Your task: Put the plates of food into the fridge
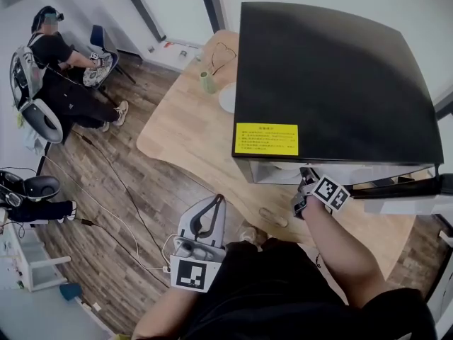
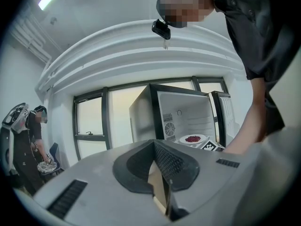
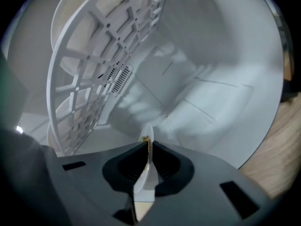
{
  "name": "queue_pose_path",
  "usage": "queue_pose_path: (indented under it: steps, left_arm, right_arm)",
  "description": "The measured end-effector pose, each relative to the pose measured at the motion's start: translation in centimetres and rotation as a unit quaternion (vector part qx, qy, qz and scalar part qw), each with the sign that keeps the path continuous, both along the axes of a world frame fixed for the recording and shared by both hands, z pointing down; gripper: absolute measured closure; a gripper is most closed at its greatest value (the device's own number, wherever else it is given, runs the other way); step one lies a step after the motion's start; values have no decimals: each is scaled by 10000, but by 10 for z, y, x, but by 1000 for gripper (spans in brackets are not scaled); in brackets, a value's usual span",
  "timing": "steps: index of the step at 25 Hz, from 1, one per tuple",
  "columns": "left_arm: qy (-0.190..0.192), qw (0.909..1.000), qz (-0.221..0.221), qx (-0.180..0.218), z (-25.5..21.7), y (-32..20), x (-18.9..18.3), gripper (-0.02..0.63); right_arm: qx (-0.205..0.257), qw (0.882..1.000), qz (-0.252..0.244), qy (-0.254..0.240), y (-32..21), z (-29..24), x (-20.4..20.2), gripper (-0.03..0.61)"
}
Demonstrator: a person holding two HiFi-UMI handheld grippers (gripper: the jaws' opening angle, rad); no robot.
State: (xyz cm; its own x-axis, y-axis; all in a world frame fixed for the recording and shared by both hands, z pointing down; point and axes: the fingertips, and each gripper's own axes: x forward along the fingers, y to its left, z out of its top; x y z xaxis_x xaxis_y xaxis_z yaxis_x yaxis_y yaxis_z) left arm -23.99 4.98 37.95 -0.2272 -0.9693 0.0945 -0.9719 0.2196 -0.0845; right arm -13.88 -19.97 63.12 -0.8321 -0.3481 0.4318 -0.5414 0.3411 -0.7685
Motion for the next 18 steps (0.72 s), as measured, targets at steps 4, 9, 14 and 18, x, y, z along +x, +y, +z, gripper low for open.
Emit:
queue_pose_path:
  steps: [4,9,14,18]
  left_arm:
    - [8,10000,-66,49,-3,6,-4,611]
    - [-36,9999,-131,103,-3,9,-6,610]
    - [18,9999,-104,107,-3,3,-6,610]
    - [18,10000,47,38,-3,-6,1,609]
  right_arm:
    - [440,9961,-258,719,-4,4,-4,543]
    - [881,9815,-609,1586,-7,14,-1,512]
    - [1008,9775,-558,1767,-13,12,4,491]
    - [1302,9742,-649,1727,-15,-1,3,491]
